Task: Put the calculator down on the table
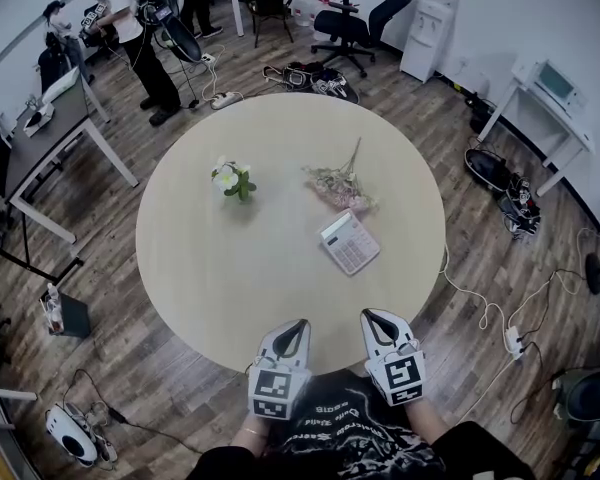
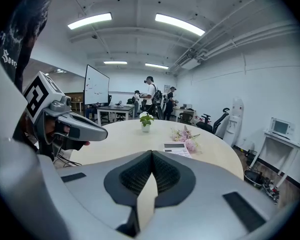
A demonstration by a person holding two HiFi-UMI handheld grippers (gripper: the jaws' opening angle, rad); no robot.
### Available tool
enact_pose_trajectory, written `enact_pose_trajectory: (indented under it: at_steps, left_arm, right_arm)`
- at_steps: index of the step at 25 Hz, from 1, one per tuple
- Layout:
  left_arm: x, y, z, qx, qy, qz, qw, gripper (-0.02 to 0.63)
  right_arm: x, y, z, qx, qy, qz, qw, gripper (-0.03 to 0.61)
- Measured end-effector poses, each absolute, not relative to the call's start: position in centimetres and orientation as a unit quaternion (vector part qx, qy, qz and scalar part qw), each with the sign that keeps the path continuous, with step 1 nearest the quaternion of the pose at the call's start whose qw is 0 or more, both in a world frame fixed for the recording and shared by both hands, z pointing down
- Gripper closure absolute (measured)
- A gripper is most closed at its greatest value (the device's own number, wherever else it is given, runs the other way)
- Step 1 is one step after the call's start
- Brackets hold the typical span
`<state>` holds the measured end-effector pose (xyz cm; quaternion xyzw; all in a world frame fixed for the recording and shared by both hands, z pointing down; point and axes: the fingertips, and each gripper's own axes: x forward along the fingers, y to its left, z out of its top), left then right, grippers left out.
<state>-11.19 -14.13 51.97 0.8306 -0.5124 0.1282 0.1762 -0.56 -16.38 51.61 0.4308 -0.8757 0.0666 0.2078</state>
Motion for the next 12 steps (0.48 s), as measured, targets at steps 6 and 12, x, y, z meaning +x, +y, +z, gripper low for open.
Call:
enact_pose_trajectory:
  at_steps: [6, 12]
  left_arm:
    - [-10.6, -14.8, 52.1, 0.832, -0.510, 0.129, 0.177, 0.594]
    - [-10.9, -15.4, 52.5, 0.829, -0.511, 0.132, 0.183, 0.594]
  right_arm:
    - [-0.1, -17.2, 52.2, 0.431, -0.873, 0.063, 0.220, 0.572]
    - [-0.3, -18.0, 52.5, 0.428, -0.873, 0.059, 0.228, 0.573]
